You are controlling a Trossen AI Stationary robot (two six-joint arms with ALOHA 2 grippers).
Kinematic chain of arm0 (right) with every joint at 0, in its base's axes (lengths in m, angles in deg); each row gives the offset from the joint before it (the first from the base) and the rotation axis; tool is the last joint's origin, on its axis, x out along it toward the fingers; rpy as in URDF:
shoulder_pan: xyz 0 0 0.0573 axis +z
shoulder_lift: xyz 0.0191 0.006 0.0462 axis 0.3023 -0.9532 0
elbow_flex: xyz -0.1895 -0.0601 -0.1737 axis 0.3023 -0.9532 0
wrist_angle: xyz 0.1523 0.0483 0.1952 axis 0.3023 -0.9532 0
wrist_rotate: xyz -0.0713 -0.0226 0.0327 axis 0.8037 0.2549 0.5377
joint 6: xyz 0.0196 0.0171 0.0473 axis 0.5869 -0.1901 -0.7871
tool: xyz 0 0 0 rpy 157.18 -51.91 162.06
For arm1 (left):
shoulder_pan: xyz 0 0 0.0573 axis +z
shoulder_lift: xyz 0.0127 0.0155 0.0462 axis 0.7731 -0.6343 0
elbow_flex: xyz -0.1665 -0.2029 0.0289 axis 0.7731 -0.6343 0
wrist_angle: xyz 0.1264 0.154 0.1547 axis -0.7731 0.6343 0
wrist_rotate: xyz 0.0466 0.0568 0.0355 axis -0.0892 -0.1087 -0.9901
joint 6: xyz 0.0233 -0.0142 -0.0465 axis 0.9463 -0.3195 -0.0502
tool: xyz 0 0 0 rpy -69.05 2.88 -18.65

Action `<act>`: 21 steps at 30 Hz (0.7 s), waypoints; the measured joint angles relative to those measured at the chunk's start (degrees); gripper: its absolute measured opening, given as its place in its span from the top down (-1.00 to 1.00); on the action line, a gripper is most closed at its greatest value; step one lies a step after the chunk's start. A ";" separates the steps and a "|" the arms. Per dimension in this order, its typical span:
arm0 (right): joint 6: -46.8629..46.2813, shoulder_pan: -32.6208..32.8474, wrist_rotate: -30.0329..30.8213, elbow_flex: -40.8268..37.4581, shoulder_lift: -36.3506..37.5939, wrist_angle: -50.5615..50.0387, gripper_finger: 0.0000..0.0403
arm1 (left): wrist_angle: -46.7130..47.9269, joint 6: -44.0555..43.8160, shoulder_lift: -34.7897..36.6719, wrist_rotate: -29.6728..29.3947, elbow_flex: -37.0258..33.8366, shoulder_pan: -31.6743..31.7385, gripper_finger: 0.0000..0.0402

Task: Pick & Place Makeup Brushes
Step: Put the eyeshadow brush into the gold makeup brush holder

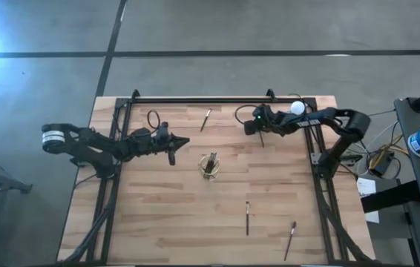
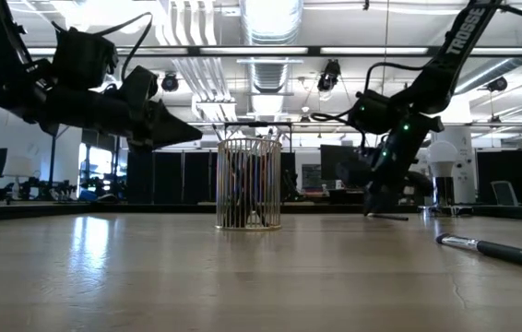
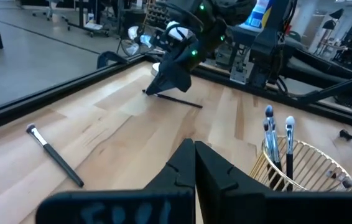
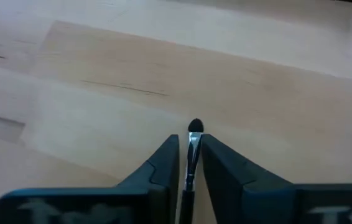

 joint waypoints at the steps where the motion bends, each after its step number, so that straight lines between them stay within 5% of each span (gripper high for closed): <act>1: 0.05 0.00 -0.18 0.28 -0.22 -0.22 0.73 | 0.00 0.03 0.01 0.00 -0.07 0.00 1.00; 21: 1.10 0.02 -3.27 5.57 -1.90 -10.95 0.91 | -0.06 -0.62 0.02 0.50 -0.19 0.00 1.00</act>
